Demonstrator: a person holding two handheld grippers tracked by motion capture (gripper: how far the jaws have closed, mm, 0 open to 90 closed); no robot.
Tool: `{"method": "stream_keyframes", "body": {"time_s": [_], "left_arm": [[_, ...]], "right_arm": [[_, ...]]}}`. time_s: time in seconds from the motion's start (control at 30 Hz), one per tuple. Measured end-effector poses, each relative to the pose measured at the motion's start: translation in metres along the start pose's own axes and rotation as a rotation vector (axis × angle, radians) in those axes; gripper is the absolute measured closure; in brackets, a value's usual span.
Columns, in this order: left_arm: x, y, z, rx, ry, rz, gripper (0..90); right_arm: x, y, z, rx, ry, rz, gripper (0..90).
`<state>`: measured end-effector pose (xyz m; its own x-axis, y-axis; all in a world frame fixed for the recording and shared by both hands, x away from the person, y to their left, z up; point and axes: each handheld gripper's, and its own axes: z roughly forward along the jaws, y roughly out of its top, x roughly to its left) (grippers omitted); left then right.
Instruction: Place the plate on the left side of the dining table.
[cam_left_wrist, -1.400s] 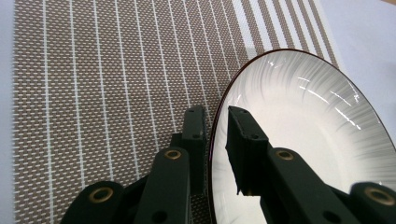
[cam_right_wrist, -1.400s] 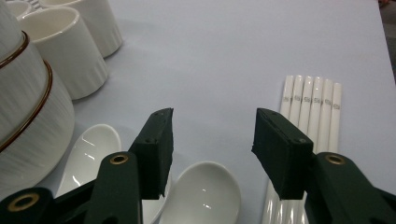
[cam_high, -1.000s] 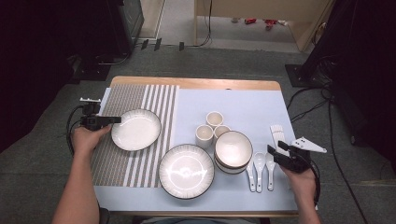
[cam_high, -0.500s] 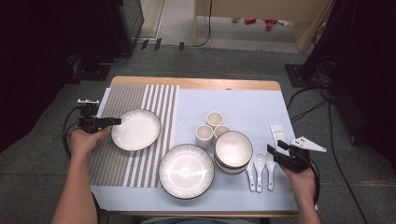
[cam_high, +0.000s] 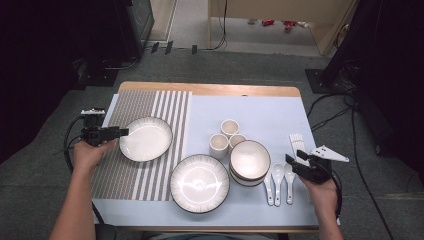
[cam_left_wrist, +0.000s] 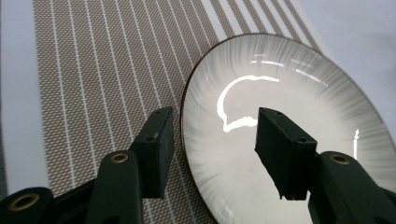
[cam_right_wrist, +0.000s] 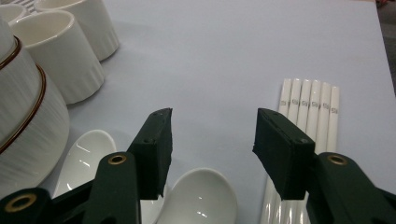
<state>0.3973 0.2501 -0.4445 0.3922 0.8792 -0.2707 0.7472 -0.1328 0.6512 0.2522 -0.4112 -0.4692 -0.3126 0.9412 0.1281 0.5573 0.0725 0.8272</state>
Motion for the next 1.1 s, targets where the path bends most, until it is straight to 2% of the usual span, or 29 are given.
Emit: {"method": "stream_keyframes", "body": {"time_s": [0.1,0.2,0.33,0.43,0.63,0.83,1.0,1.1], "left_arm": [[-0.004,-0.001,-0.003,0.004,0.007,0.019,46.2],[-0.009,-0.005,-0.007,-0.031,-0.001,0.034,44.7],[-0.013,-0.008,-0.009,-0.011,0.014,0.049,41.4],[-0.015,-0.011,-0.012,-0.04,0.008,0.045,40.2],[-0.021,-0.016,-0.014,-0.054,-0.002,0.047,38.2],[-0.03,-0.02,-0.021,-0.092,-0.02,0.054,37.2],[-0.034,-0.024,-0.025,-0.091,-0.02,0.071,35.9],[-0.034,-0.027,-0.028,-0.098,-0.025,0.067,35.5]], "right_arm": [[0.0,0.0,0.001,0.001,0.003,-0.002,46.7],[0.001,0.001,0.001,0.001,0.006,-0.005,46.7],[0.001,0.001,0.002,0.005,0.007,-0.005,46.7],[0.001,0.001,0.002,0.007,0.01,-0.003,46.6],[0.002,0.003,0.003,0.017,0.015,0.003,46.3],[0.003,0.006,0.005,0.014,0.021,-0.006,46.0],[0.003,0.008,0.007,0.014,0.026,-0.011,45.8],[0.003,0.009,0.007,0.016,0.03,-0.013,45.8]]}}
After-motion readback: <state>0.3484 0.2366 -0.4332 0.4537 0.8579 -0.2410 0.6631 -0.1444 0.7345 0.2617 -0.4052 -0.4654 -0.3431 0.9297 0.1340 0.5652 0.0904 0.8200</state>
